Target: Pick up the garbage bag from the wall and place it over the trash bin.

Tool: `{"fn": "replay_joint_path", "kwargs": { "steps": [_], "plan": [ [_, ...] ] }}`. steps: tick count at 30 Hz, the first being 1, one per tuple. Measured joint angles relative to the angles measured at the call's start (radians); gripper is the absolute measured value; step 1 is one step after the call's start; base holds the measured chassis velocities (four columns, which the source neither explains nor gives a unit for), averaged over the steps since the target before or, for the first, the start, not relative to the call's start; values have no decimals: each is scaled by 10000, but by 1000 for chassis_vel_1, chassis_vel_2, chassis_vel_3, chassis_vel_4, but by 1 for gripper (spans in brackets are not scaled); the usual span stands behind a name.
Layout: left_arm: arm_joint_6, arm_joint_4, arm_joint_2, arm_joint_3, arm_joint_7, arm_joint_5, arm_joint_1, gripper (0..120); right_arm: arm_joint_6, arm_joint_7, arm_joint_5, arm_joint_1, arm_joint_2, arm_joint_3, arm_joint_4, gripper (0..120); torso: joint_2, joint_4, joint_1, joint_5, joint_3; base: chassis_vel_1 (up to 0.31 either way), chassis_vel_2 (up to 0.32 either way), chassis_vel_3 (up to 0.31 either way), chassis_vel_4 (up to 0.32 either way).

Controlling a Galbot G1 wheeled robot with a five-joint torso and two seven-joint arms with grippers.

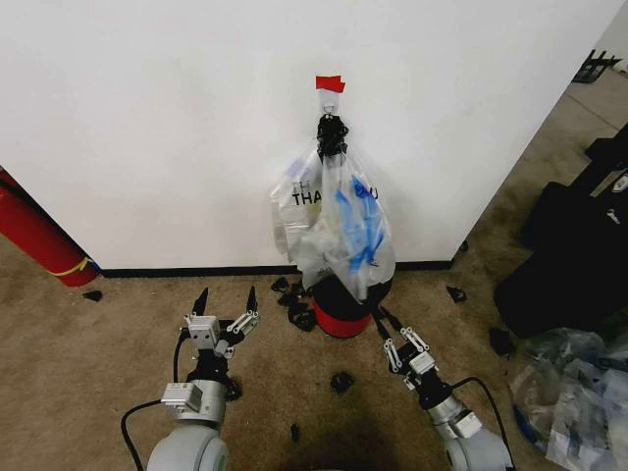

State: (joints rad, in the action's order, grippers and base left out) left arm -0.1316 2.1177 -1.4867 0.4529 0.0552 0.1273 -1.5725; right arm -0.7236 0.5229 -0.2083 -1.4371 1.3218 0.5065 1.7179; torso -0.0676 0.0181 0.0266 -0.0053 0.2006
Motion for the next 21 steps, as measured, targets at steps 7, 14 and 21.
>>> {"fn": "replay_joint_path", "kwargs": {
  "steps": [7, 14, 21],
  "plan": [
    [-85, -49, -115, -7, -1, -87, -43, 100, 384, -1727, 638, 729, -83, -316, 3, 65, 0, 0, 0, 2, 0, 0, 0, 0, 0],
    [-88, -155, -97, 18, -2, -144, -1, 100, 625, -2489, 2121, 2126, -69, -689, -765, 88, 2, 0, 0, 2, 1, 0, 0, 0, 0],
    [-74, -246, -69, 243, 2, -144, 81, 100, 778, -3196, 3612, 3346, -27, -812, -1522, 90, 2, 0, 0, 1, 1, 0, 0, 0, 0]
  ]
}}
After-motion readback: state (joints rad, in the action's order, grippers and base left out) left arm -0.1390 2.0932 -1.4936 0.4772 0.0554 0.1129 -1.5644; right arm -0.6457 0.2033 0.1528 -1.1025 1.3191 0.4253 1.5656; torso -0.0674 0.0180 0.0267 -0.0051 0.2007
